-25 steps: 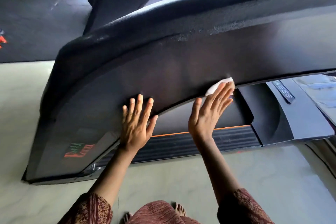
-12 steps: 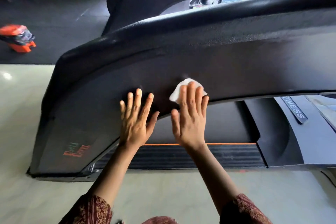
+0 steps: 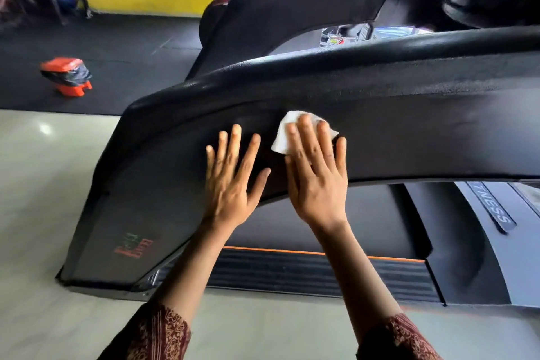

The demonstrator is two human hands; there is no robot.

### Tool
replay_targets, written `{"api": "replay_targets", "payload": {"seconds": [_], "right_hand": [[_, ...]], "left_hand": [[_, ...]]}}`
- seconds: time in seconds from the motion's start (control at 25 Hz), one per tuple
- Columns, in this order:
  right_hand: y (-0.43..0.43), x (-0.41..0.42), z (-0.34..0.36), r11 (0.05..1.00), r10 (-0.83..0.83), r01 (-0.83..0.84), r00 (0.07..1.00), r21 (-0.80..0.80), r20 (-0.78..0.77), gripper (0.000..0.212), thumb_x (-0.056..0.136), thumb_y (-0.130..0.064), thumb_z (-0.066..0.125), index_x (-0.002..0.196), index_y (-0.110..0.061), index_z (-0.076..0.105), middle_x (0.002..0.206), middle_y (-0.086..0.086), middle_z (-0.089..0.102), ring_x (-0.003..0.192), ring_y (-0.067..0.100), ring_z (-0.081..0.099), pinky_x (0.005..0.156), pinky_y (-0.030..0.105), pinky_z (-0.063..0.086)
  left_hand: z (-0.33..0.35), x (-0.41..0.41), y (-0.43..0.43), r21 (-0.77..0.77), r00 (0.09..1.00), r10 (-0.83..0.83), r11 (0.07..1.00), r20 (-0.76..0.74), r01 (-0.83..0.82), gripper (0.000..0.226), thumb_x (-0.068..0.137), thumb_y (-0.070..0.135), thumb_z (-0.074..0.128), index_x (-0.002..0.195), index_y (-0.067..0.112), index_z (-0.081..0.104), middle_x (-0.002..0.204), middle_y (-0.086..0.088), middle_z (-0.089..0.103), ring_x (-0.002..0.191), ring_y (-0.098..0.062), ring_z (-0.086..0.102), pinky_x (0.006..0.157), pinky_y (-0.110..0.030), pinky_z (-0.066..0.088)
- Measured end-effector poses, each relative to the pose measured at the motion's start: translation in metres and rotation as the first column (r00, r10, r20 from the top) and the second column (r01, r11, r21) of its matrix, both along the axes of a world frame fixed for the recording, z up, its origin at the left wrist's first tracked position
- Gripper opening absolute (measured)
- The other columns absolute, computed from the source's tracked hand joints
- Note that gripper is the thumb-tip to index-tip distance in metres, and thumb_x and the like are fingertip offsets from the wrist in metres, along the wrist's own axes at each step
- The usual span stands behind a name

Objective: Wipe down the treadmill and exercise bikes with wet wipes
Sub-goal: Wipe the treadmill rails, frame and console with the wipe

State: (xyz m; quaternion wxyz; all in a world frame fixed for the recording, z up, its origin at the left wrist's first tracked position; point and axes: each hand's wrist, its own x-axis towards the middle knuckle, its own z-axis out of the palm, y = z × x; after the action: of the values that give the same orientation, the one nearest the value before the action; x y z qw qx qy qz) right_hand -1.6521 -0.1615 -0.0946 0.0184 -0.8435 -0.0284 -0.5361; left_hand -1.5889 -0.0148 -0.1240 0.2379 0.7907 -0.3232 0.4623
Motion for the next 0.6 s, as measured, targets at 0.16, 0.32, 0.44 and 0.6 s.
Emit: {"api": "replay_targets", "payload": {"seconds": [0.16, 0.32, 0.44, 0.6], "right_hand": [[-0.002, -0.009, -0.025, 0.940, -0.096, 0.085, 0.995, 0.329, 0.015, 0.048, 0.099, -0.014, 0.034, 0.146, -0.010, 0.022, 0.152, 0.014, 0.020, 0.146, 0.027, 0.005, 0.118, 0.037, 0.003], [0.009, -0.001, -0.024, 0.996, 0.086, -0.085, 0.996, 0.038, -0.028, 0.049, 0.095, -0.007, 0.042, 0.143, -0.009, 0.032, 0.147, 0.013, 0.029, 0.143, 0.030, 0.017, 0.112, 0.041, 0.018], [0.006, 0.000, -0.015, 0.994, 0.055, -0.058, 0.998, 0.096, 0.031, 0.047, 0.092, 0.002, 0.052, 0.138, -0.003, 0.040, 0.146, 0.015, 0.035, 0.146, 0.027, 0.014, 0.115, 0.040, 0.019], [0.024, -0.005, -0.022, 0.993, 0.095, -0.101, 0.991, 0.064, 0.094, 0.035, 0.099, 0.002, 0.034, 0.123, 0.005, 0.059, 0.133, 0.021, 0.053, 0.137, 0.037, 0.034, 0.112, 0.049, 0.031]], "left_hand": [[-0.008, 0.001, 0.008, 0.040, 1.000, -0.001, 0.999, 0.000, 0.001, 0.064, 0.100, 0.040, 0.037, 0.153, 0.030, 0.004, 0.160, 0.007, -0.012, 0.148, -0.015, -0.006, 0.118, -0.038, 0.003], [-0.010, 0.002, 0.016, 0.063, 1.000, -0.001, 0.998, -0.007, 0.001, 0.064, 0.100, 0.040, 0.038, 0.153, 0.031, 0.003, 0.160, 0.008, -0.012, 0.148, -0.015, -0.004, 0.118, -0.038, 0.001], [-0.011, 0.003, 0.023, 0.106, 1.000, -0.001, 0.994, -0.007, 0.002, 0.060, 0.101, 0.040, 0.037, 0.153, 0.031, 0.007, 0.161, 0.008, -0.010, 0.148, -0.015, -0.002, 0.119, -0.040, 0.003], [-0.004, -0.002, 0.042, 0.134, 0.996, -0.076, 0.988, -0.041, 0.081, 0.052, 0.099, 0.035, 0.044, 0.146, 0.019, 0.031, 0.159, -0.005, 0.016, 0.146, -0.023, 0.017, 0.119, -0.041, 0.010]]}}
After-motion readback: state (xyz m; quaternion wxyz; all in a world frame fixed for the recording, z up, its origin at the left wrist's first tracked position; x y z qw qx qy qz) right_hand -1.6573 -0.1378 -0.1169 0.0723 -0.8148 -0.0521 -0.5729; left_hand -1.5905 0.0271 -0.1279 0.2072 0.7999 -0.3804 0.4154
